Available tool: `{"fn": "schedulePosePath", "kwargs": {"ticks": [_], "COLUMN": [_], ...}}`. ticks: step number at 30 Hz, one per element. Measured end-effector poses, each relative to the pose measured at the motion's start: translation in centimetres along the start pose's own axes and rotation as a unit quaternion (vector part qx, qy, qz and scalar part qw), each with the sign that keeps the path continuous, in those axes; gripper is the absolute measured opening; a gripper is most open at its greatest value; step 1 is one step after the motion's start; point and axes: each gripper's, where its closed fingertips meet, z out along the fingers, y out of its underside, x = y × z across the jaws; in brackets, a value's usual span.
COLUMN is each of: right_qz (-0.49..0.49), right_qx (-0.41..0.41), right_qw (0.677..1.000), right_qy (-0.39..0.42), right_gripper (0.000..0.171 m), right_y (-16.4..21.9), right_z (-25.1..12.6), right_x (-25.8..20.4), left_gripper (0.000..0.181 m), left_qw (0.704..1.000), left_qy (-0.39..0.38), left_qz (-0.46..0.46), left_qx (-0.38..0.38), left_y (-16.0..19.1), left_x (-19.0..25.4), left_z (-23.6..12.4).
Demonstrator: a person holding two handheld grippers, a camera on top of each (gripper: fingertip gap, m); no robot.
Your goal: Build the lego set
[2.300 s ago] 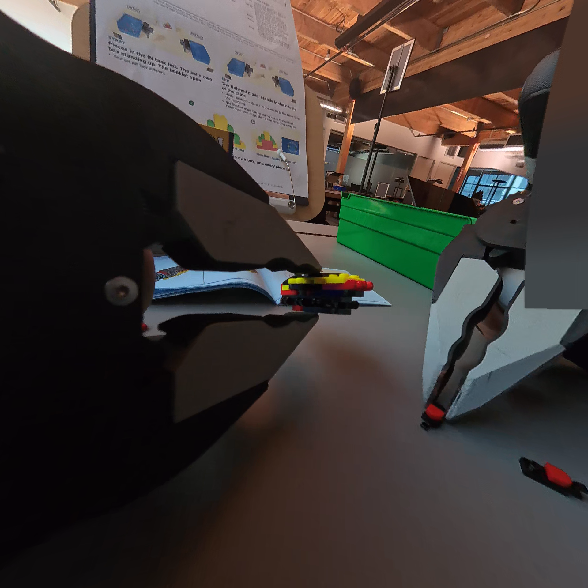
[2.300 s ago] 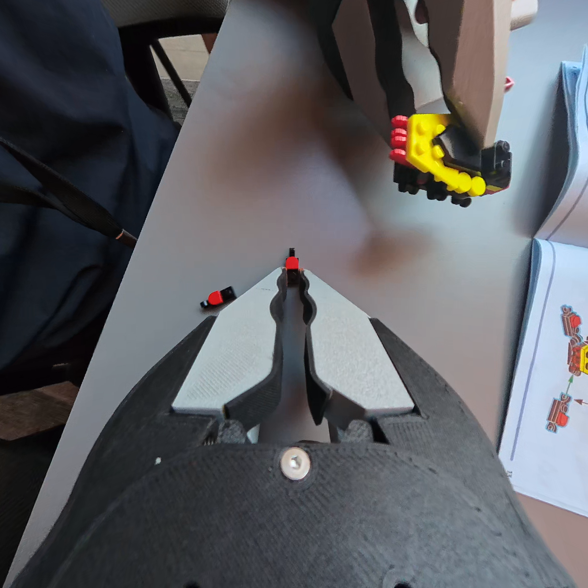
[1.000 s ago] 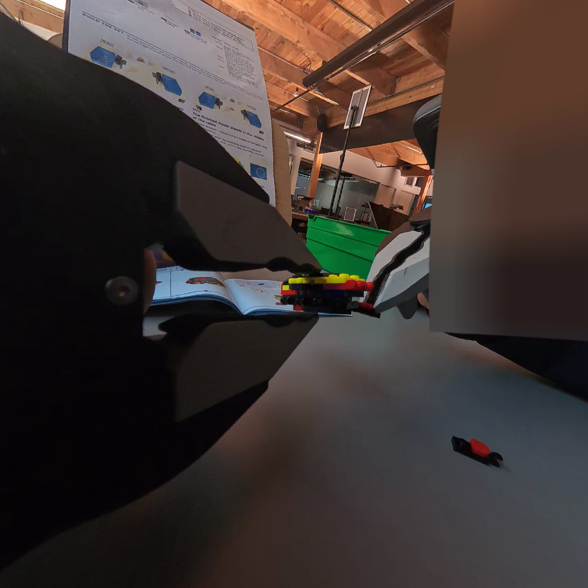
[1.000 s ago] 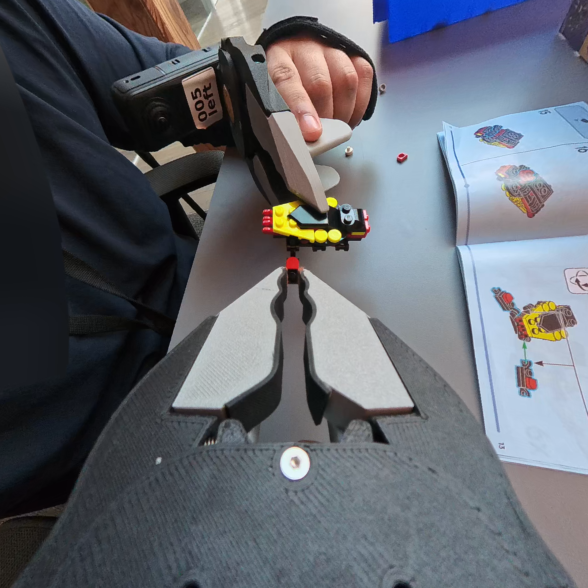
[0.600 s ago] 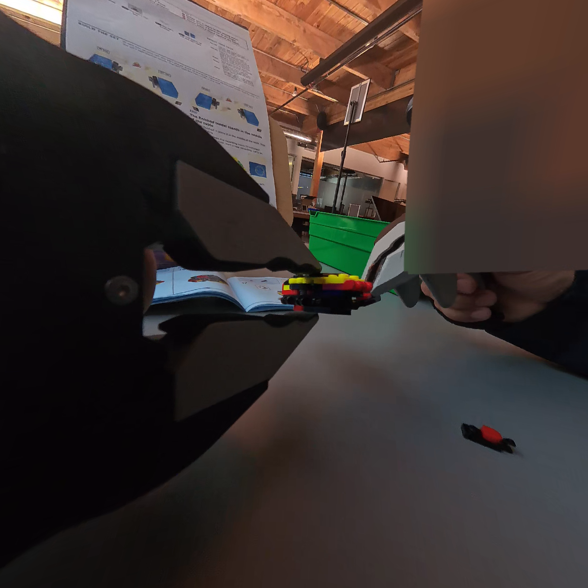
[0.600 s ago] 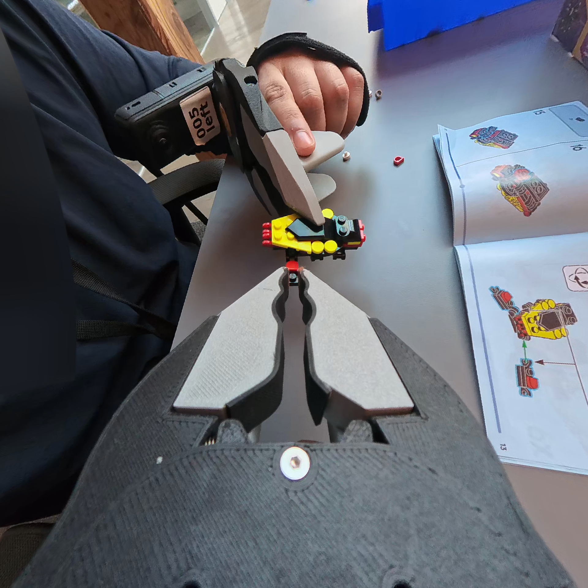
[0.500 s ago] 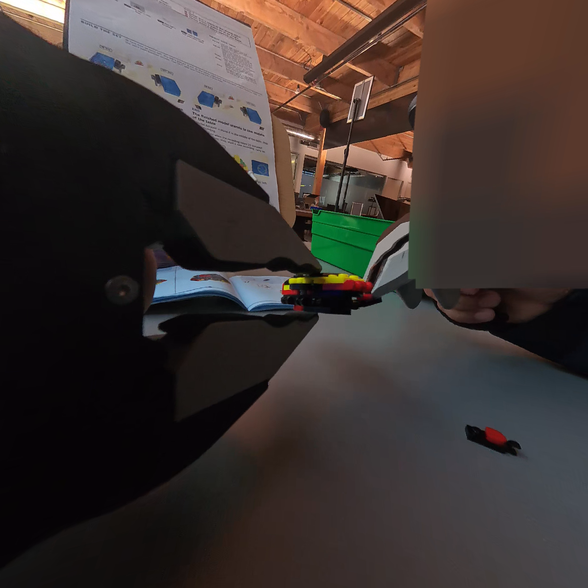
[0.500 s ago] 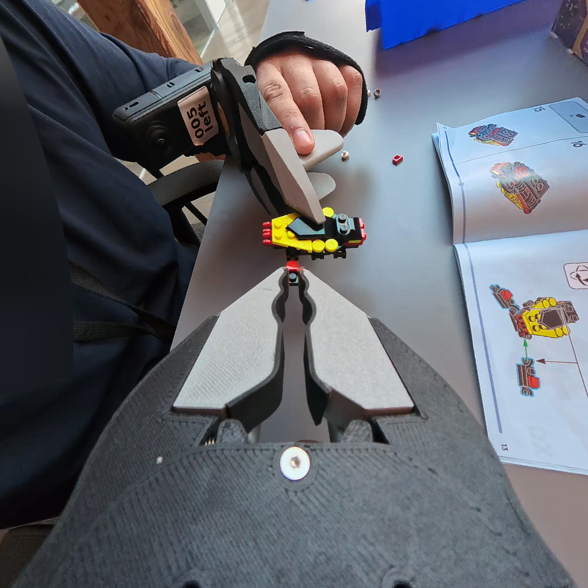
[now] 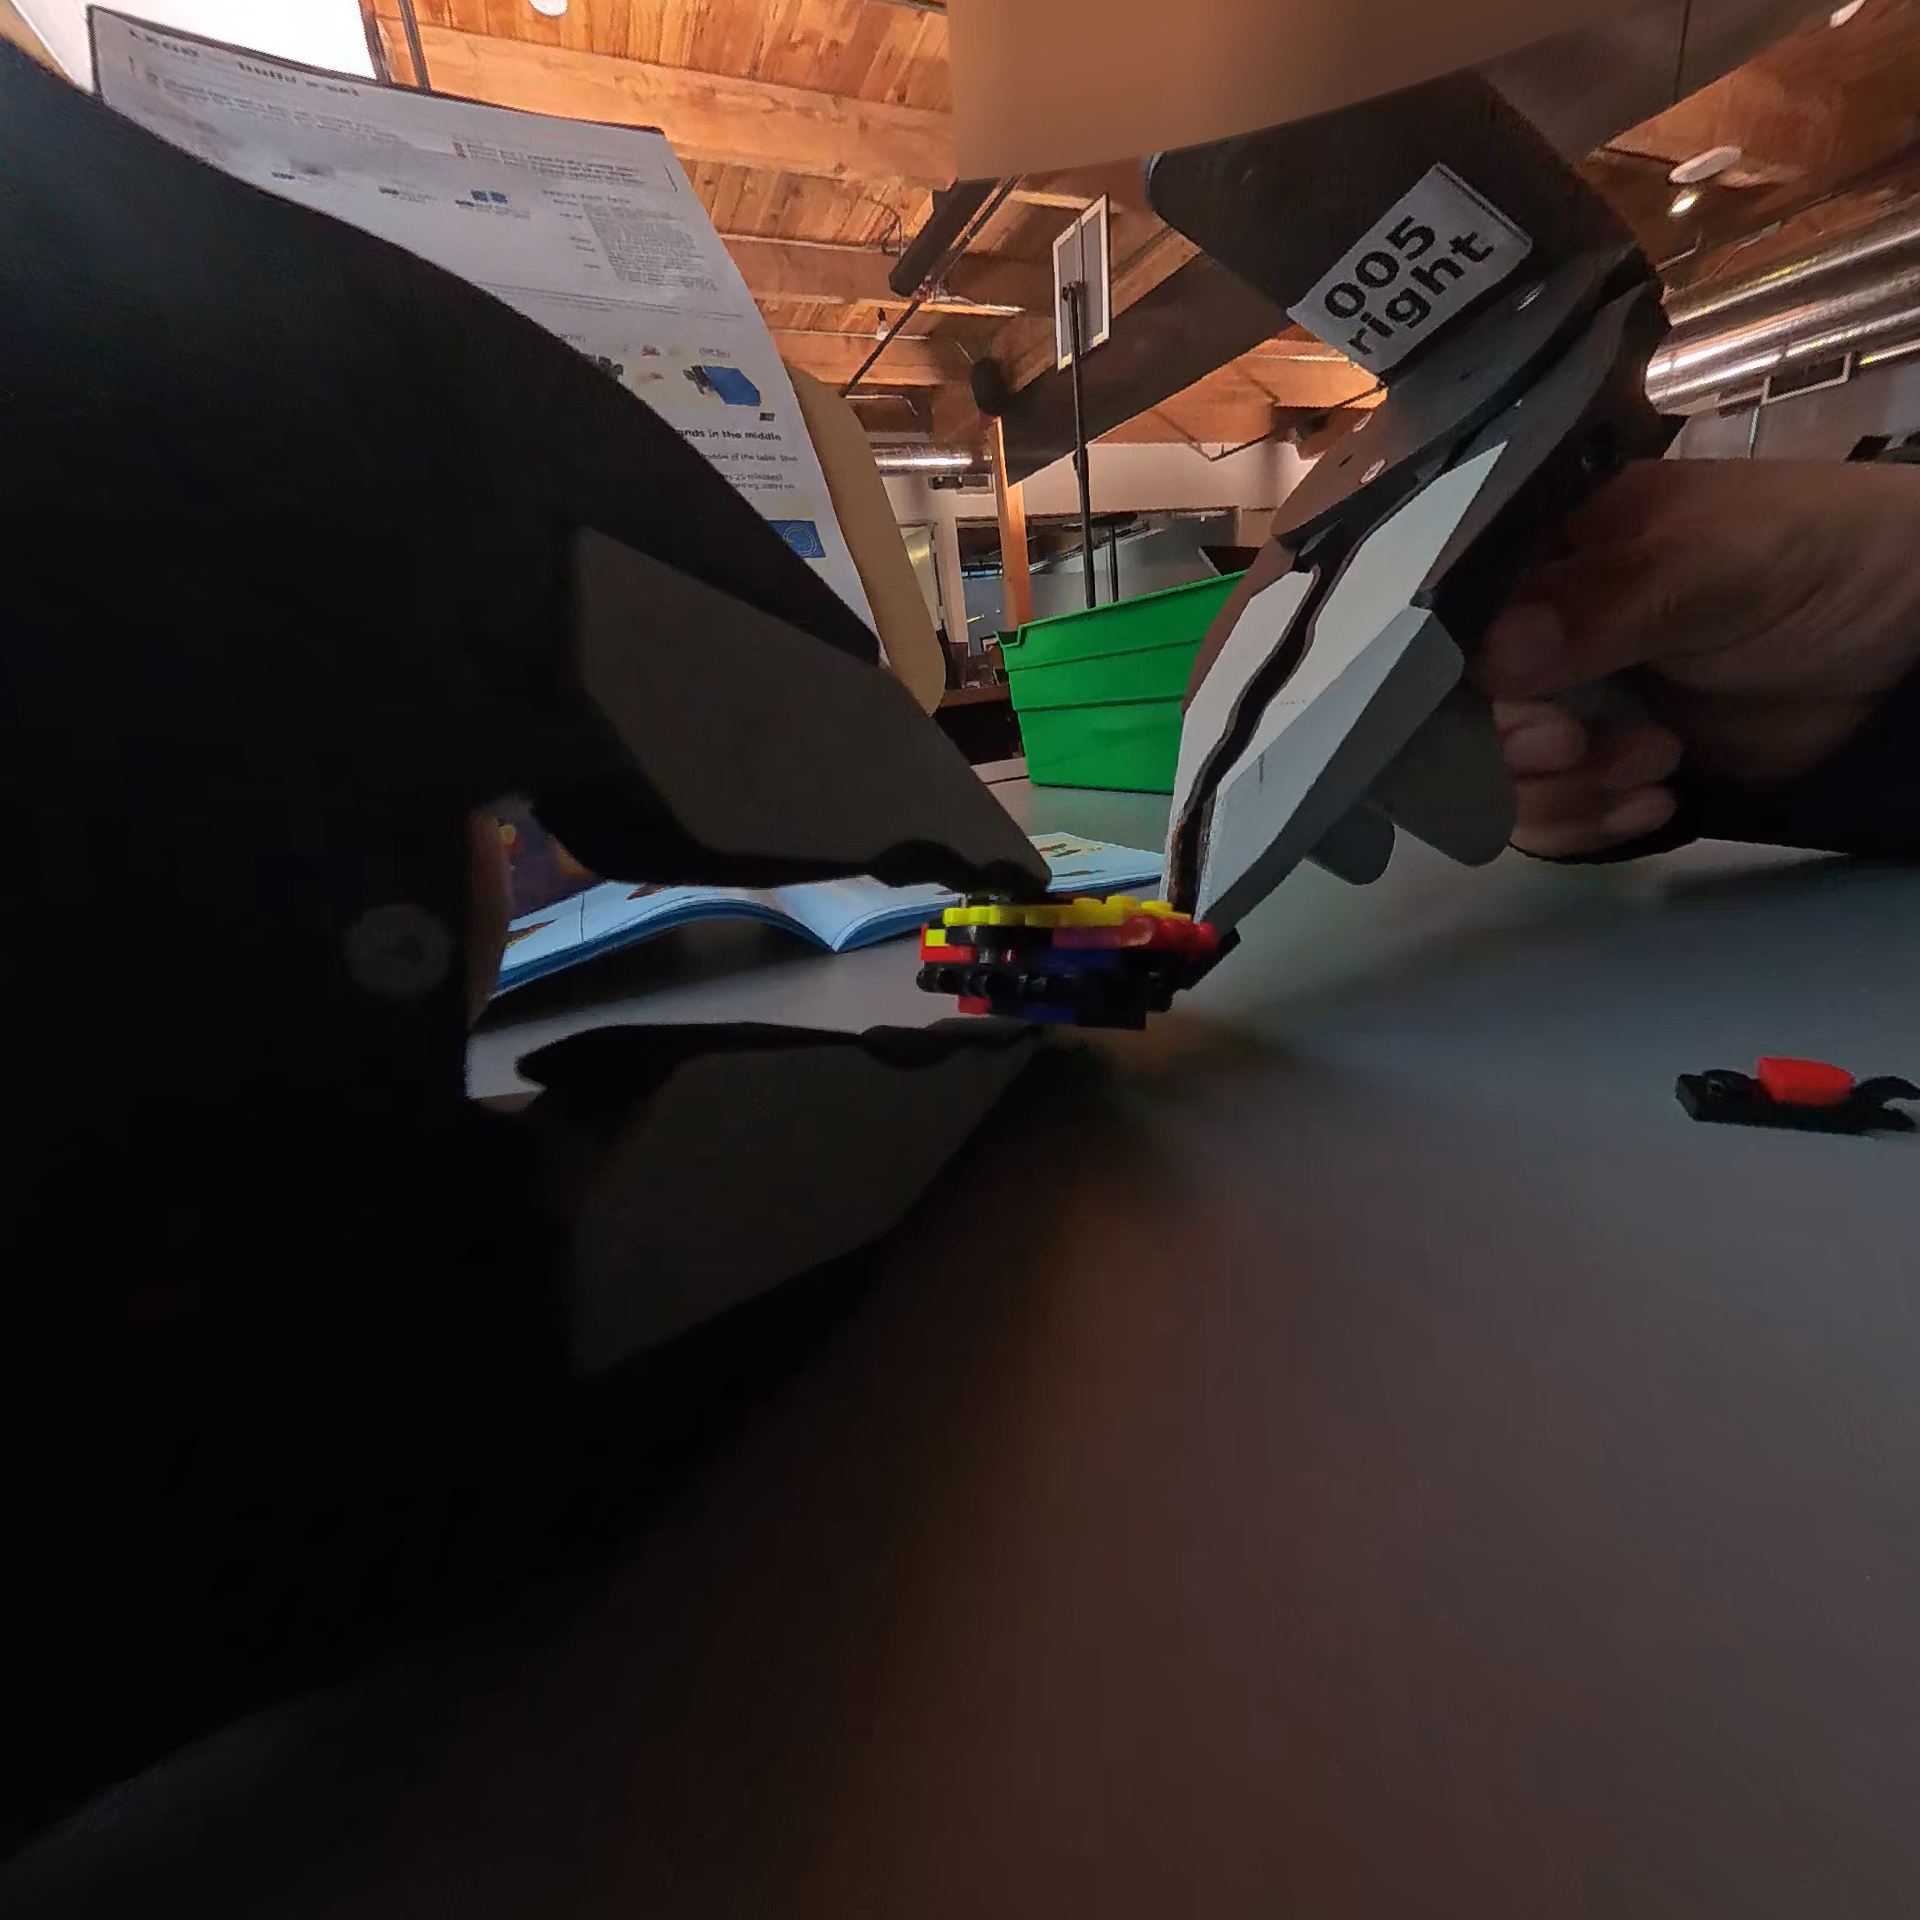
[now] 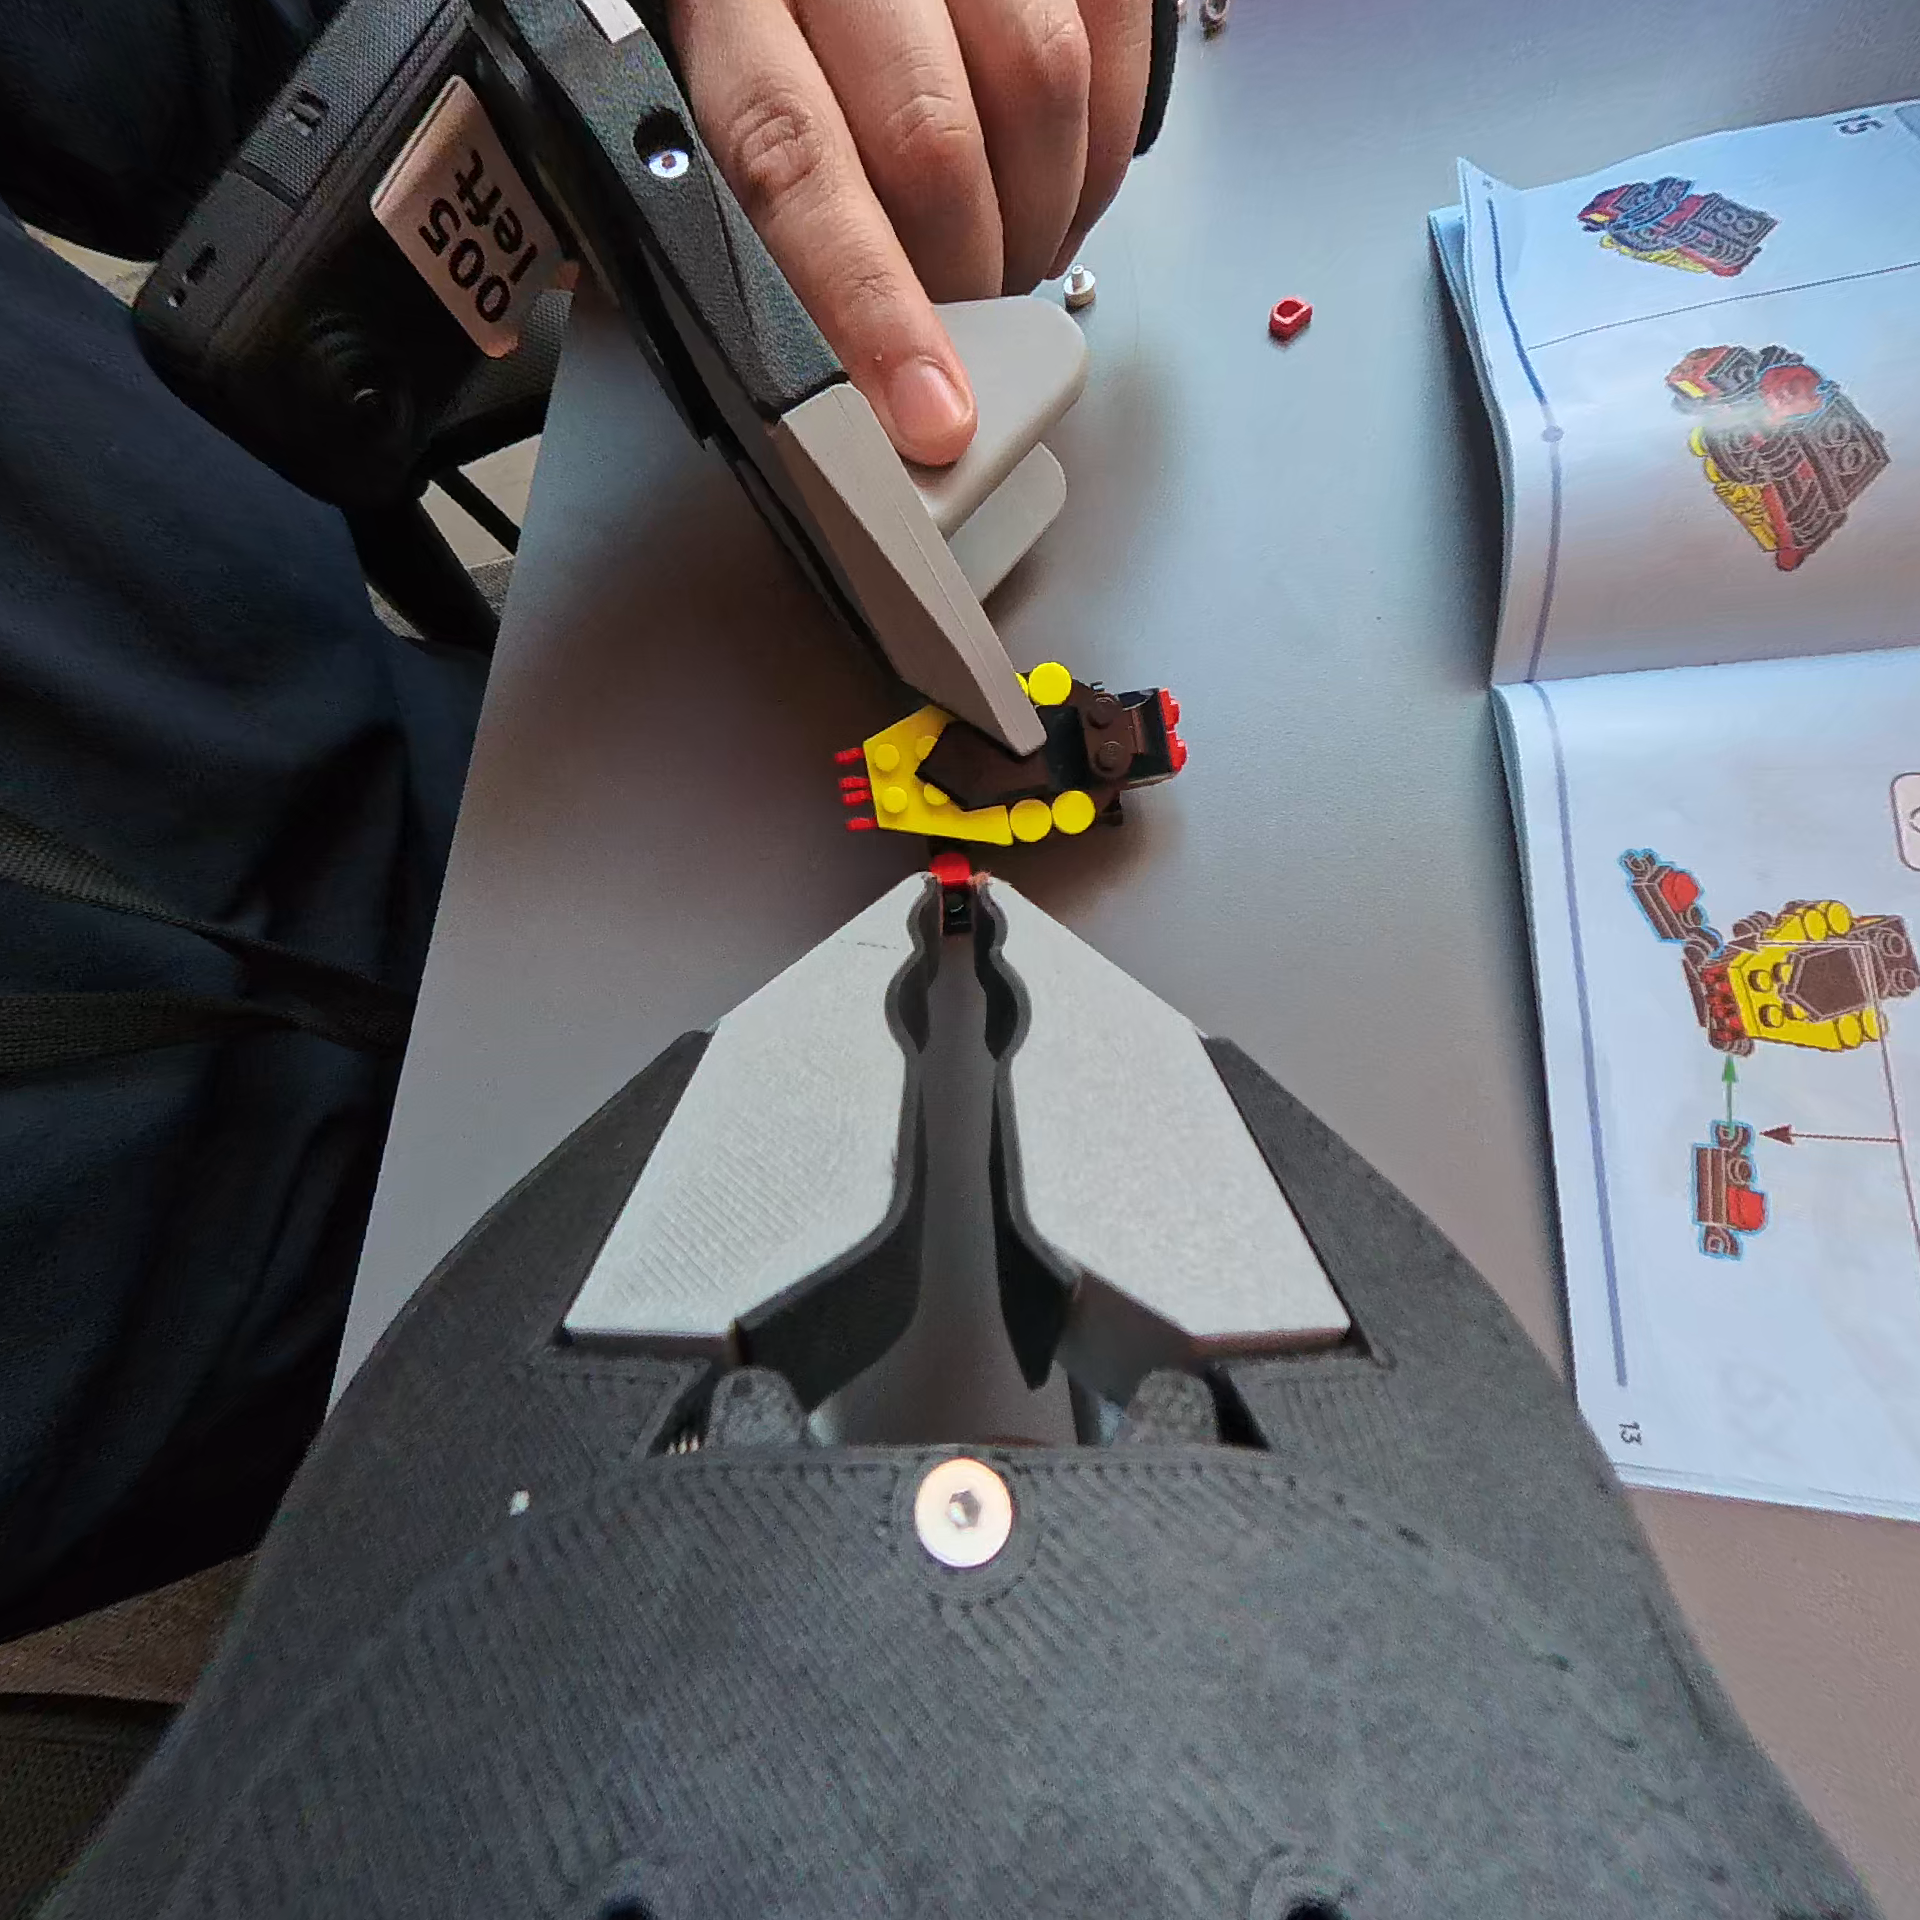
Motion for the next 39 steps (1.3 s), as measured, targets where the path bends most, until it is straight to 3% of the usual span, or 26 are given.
{"fn": "schedulePosePath", "kwargs": {"ticks": [22, 31, 39], "right_qz": [-0.009, -0.058, -0.087], "right_qx": [-0.005, -0.056, -0.055], "right_qw": [1.000, 0.997, 0.994], "right_qy": [0.006, 0.009, 0.038], "right_gripper": [0.000, 0.017, 0.014], "right_y": [0.4, 1.9, 1.9], "right_z": [0.3, -0.1, 0.1], "right_x": [0.3, -0.3, 0.3], "left_gripper": [0.020, 0.021, 0.021], "left_qw": [1.000, 1.000, 1.000], "left_qy": [-0.011, -0.011, -0.011], "left_qz": [0.019, 0.019, 0.017], "left_qx": [-0.002, -0.006, -0.006], "left_y": [-0.3, -0.1, 0.0], "left_x": [-0.2, -0.2, -0.2], "left_z": [0.4, 0.3, 0.3]}}
